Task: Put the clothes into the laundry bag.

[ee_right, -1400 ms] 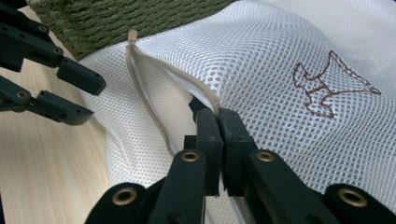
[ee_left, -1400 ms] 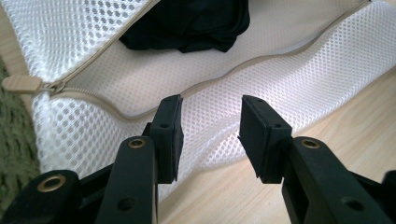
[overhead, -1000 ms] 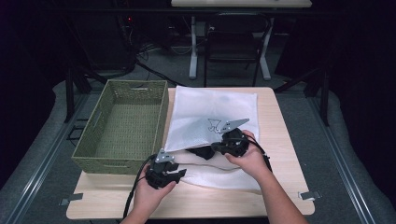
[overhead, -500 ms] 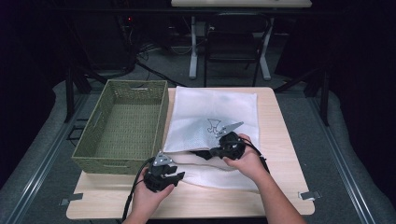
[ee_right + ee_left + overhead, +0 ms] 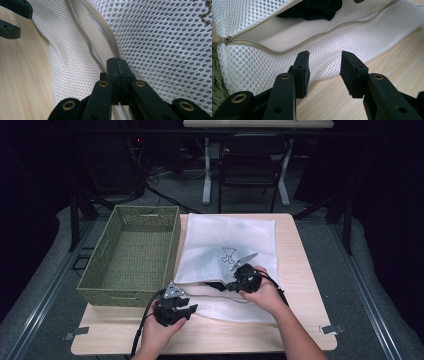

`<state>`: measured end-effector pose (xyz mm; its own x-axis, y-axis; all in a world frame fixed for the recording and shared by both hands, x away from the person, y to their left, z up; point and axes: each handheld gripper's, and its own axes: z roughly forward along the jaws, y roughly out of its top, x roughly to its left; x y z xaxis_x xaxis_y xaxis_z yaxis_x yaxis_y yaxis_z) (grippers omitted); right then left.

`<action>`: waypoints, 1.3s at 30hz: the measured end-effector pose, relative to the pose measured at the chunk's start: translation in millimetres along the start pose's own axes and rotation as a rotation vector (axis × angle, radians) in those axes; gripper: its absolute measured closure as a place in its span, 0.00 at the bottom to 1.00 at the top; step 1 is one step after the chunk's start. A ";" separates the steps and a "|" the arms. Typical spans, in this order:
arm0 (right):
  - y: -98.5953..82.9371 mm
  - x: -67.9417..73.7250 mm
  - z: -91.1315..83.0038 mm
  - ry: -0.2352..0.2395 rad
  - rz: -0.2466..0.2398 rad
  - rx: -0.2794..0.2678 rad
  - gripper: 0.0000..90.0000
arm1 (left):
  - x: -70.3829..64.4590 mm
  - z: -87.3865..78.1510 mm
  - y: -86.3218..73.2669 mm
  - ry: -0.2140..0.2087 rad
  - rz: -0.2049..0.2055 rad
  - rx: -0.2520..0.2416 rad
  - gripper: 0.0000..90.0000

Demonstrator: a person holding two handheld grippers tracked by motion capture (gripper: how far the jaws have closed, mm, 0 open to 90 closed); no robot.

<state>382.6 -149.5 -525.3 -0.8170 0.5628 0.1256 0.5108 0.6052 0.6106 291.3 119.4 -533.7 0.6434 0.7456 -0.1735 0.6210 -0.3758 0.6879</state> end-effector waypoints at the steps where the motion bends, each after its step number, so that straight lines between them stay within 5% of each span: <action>1: 0.0 0.0 0.0 0.000 0.000 0.000 1.00 | 0.0 0.0 0.0 0.000 0.000 0.000 0.66; 10: 2.2 0.5 -9.4 -0.011 0.002 -0.033 0.91 | -1.6 -0.5 3.1 -0.007 0.019 -0.007 0.65; 18: -4.6 8.3 -14.0 -0.099 0.005 -0.096 0.72 | 0.9 -2.1 8.5 -0.015 0.024 -0.014 0.64; 33: -29.4 8.6 -24.9 -0.220 -0.049 -0.108 0.56 | 11.4 -0.5 49.4 0.031 0.049 -0.005 0.51; 39: -33.8 8.8 -24.3 -0.240 -0.061 -0.102 0.54 | 8.6 17.1 62.5 0.069 0.079 0.036 0.51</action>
<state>351.7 -178.6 -525.9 -0.7523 0.6519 -0.0951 0.4235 0.5891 0.6882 343.3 92.9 -504.3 0.6593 0.7486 -0.0699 0.5861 -0.4536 0.6714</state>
